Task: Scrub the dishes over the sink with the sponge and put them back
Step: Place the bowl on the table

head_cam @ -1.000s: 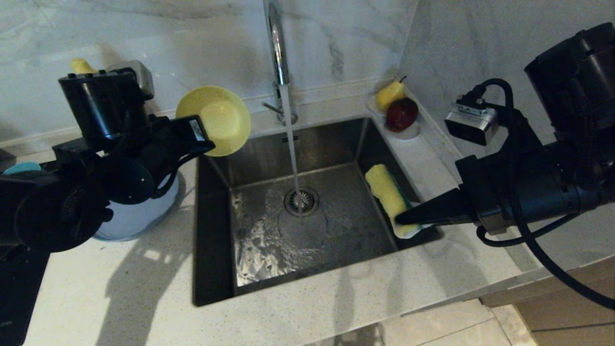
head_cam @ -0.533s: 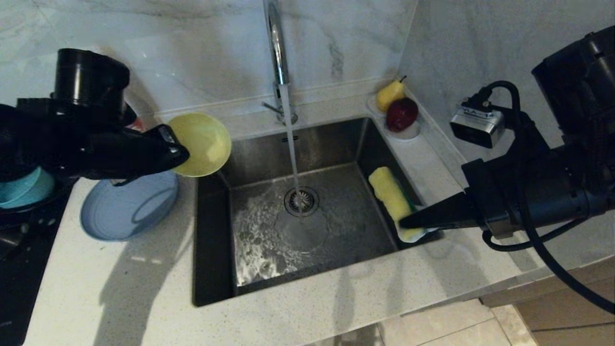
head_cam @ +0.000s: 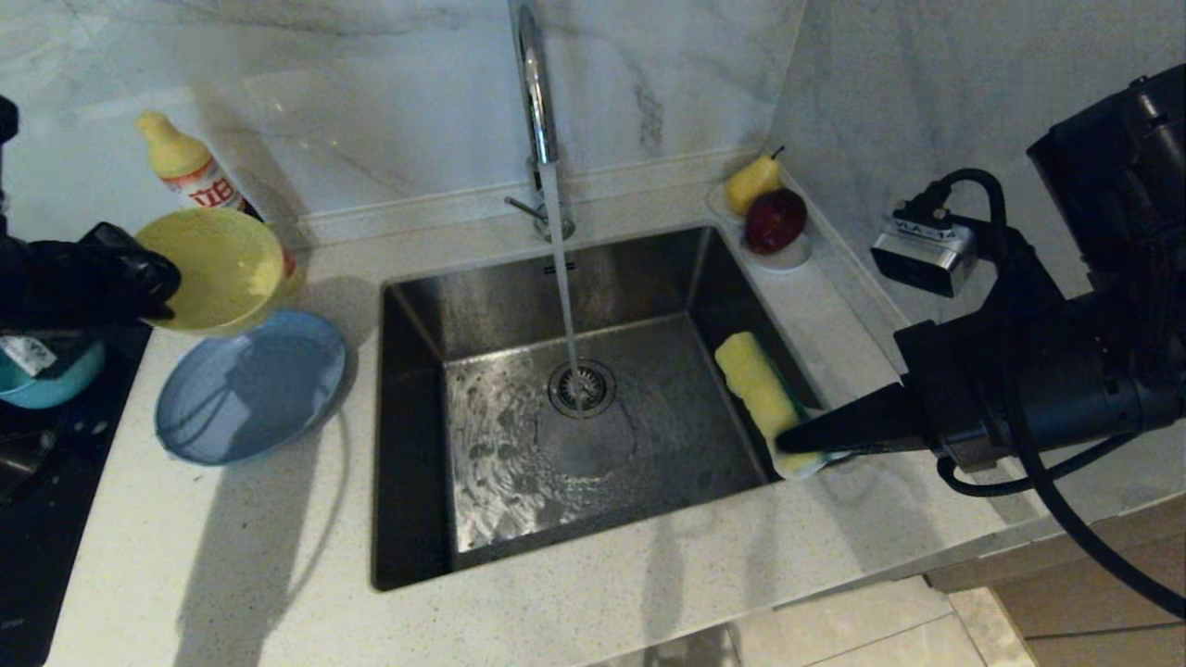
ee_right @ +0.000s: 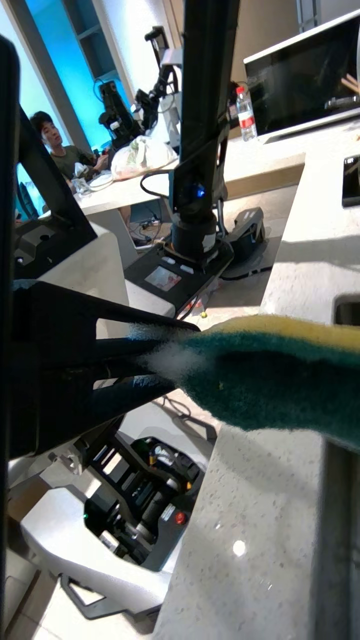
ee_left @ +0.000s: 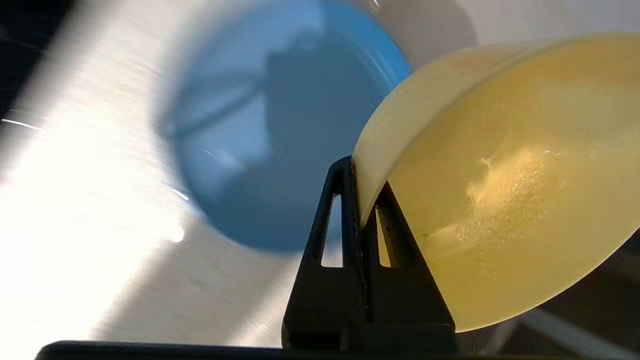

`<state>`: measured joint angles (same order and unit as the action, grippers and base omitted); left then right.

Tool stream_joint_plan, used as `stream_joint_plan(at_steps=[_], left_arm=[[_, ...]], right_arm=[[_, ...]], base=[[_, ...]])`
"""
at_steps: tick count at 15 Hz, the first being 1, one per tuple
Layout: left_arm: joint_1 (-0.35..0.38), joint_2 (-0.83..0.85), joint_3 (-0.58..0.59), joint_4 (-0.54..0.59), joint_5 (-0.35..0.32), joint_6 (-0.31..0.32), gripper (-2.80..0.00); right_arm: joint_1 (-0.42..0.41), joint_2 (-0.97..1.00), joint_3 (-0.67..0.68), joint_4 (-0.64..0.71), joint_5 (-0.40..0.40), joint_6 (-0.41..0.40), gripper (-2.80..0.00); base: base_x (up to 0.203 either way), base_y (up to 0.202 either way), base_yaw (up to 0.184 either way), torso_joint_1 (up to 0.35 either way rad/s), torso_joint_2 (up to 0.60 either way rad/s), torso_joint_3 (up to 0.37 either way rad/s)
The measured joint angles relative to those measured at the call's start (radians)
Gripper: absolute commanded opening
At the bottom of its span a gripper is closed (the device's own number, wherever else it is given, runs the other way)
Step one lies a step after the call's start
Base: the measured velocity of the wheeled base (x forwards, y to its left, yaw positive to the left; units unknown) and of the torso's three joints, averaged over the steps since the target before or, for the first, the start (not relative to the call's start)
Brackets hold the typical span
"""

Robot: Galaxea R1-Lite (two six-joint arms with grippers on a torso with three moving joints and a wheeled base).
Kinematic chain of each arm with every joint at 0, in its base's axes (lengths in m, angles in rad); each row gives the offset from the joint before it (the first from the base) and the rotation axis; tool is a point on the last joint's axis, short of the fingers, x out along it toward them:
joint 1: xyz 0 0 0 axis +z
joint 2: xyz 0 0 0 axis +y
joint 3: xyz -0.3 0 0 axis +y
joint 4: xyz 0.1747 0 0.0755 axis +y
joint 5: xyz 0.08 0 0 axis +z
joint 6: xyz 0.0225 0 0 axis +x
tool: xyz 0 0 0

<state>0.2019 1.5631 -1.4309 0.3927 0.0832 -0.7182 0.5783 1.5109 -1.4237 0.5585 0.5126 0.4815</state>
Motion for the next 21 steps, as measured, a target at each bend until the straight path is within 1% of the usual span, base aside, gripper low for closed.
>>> stream_joint_plan(at_steps=[2, 5, 6, 8, 10, 14, 15, 17, 18, 21], left_arm=[[0.111, -0.013, 0.011, 0.001, -0.004, -0.001, -2.8], [0.256, -0.017, 0.067, -0.009, -0.012, -0.005, -2.8], [0.308, -0.011, 0.075, -0.012, -0.024, -0.007, -2.8], [0.395, 0.01, 0.085, -0.013, -0.06, -0.008, -2.8], [0.462, 0.042, 0.088, -0.015, -0.068, -0.002, -2.8], [0.56, 0.141, 0.091, -0.015, -0.079, -0.004, -2.8], [0.589, 0.169, 0.092, -0.015, -0.096, -0.006, -2.8], [0.633, 0.209, 0.101, -0.013, -0.156, -0.006, -2.8], [0.648, 0.223, 0.108, -0.013, -0.184, -0.005, -2.8], [0.662, 0.258, 0.133, -0.011, -0.195, -0.006, -2.8]], right_arm=[[-0.001, -0.002, 0.018, -0.001, -0.006, 0.0, -2.8], [-0.002, -0.01, 0.044, -0.001, -0.009, -0.014, -2.8], [-0.003, -0.012, 0.045, -0.002, -0.014, -0.015, -2.8], [-0.003, -0.015, 0.045, -0.002, -0.022, -0.02, -2.8], [-0.003, -0.012, 0.049, -0.002, -0.022, -0.021, -2.8], [-0.002, -0.004, 0.058, -0.016, -0.022, -0.021, -2.8], [-0.001, -0.002, 0.059, -0.021, -0.022, -0.021, -2.8], [0.001, -0.002, 0.06, -0.022, -0.022, -0.022, -2.8], [0.001, -0.002, 0.06, -0.022, -0.022, -0.022, -2.8], [0.002, -0.003, 0.06, -0.022, -0.022, -0.021, -2.8]], base=[[0.0, 0.0, 0.0, 0.0, 0.0, 0.0], [0.0, 0.0, 0.0, 0.0, 0.0, 0.0], [0.0, 0.0, 0.0, 0.0, 0.0, 0.0], [0.0, 0.0, 0.0, 0.0, 0.0, 0.0], [0.0, 0.0, 0.0, 0.0, 0.0, 0.0], [0.0, 0.0, 0.0, 0.0, 0.0, 0.0], [0.0, 0.0, 0.0, 0.0, 0.0, 0.0], [0.0, 0.0, 0.0, 0.0, 0.0, 0.0], [0.0, 0.0, 0.0, 0.0, 0.0, 0.0], [0.0, 0.0, 0.0, 0.0, 0.0, 0.0]])
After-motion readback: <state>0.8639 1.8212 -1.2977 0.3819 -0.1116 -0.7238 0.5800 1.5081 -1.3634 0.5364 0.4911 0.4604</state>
